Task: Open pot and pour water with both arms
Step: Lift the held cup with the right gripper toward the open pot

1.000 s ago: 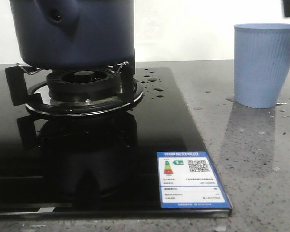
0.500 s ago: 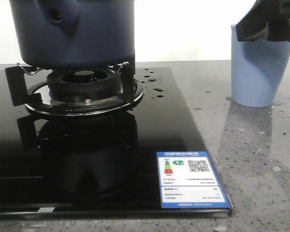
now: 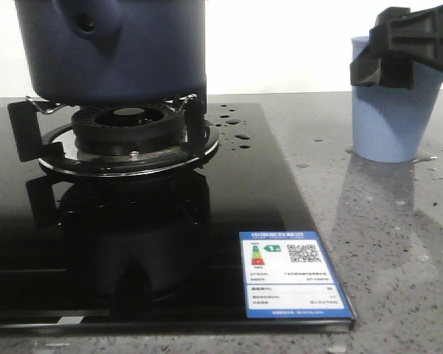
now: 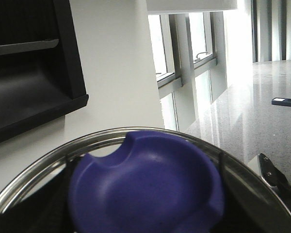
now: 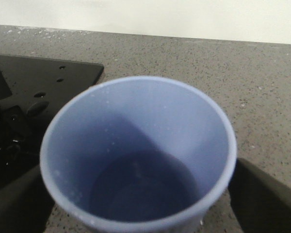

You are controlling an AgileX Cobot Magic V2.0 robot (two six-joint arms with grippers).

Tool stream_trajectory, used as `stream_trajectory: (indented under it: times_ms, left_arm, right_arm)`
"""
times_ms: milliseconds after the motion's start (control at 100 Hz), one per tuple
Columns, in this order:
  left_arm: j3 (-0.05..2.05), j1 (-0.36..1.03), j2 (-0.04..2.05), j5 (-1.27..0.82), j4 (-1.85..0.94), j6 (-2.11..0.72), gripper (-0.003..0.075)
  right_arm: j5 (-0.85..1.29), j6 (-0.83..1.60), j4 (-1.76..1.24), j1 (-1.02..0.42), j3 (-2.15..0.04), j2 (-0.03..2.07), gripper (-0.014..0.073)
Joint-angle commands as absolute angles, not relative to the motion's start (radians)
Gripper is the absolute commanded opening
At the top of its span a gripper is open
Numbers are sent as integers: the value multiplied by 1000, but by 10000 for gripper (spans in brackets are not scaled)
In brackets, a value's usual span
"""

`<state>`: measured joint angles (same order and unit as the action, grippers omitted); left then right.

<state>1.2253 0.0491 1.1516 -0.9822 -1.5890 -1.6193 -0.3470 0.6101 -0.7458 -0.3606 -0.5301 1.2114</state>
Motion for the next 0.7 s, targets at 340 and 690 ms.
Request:
stream_trajectory:
  times_ms: [340,690]
  left_arm:
    - [1260,49,1129,-1001,-1690,-1619,292]
    - [1260,49,1025,-828,-1691,-1619,293]
  right_arm:
    - [-494,483,-595,-361,-560,1245,278]
    - [-315,483,-351,-365,-761,1099,278]
